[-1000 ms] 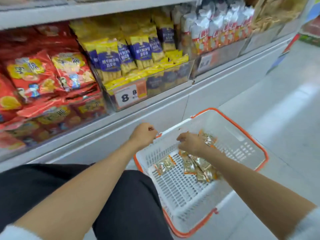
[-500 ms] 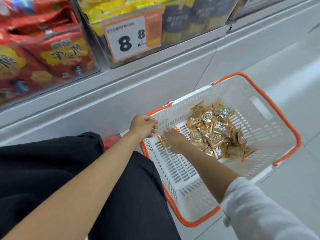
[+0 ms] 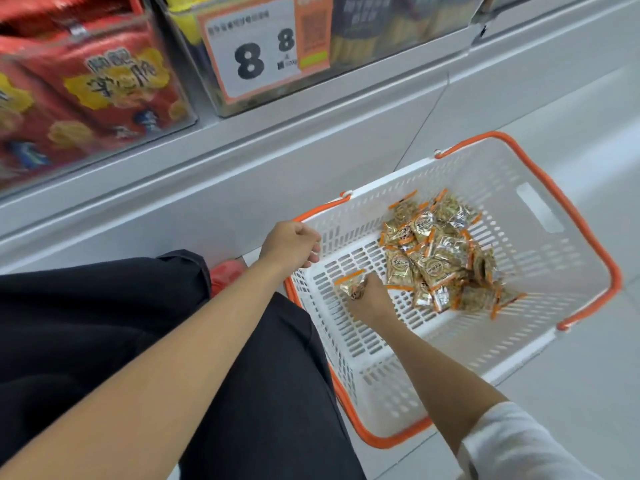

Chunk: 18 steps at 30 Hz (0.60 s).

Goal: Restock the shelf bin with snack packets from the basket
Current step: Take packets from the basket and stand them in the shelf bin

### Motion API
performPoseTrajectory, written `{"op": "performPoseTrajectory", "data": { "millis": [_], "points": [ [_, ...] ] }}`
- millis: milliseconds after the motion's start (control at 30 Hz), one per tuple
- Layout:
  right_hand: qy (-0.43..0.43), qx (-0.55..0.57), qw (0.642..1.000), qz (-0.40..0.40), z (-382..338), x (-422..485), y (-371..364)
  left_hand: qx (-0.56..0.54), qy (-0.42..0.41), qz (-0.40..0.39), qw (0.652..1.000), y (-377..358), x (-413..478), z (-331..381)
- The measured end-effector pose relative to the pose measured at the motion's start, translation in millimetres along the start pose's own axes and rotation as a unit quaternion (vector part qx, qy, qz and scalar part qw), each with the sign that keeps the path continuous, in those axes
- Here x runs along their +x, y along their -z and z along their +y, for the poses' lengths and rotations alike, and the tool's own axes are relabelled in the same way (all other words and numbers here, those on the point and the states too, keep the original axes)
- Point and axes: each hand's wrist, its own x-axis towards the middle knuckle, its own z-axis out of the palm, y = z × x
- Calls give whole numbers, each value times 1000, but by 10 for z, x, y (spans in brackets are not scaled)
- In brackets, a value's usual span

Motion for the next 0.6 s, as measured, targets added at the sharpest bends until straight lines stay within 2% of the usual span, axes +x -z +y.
{"op": "performPoseTrajectory", "data": {
  "millis": [67, 100, 300, 367, 433, 533, 600],
  "points": [
    [-2, 151, 988, 39, -180, -113, 210, 9, -6, -11, 1000, -11, -33, 16],
    [13, 186, 981, 58, -299, -171, 340, 14, -10, -20, 1000, -15, -56, 33],
    [157, 233, 955, 89, -981, -619, 1171, 9, -66, -41, 997, 22, -329, 394],
    [187, 237, 950, 82, -1139, -803, 1422, -27, -81, -31, 996, 58, -425, 572],
    [200, 253, 946, 44, -1269, -969, 1662, -42, -99, -21, 994, 132, -518, 748],
    [226, 319, 920, -17, -1430, -1210, 2013, -70, -131, -19, 989, 296, -660, 1023],
    [234, 321, 917, -19, -1559, -1363, 2220, -92, -155, -18, 984, 414, -797, 1210]
  ]
}}
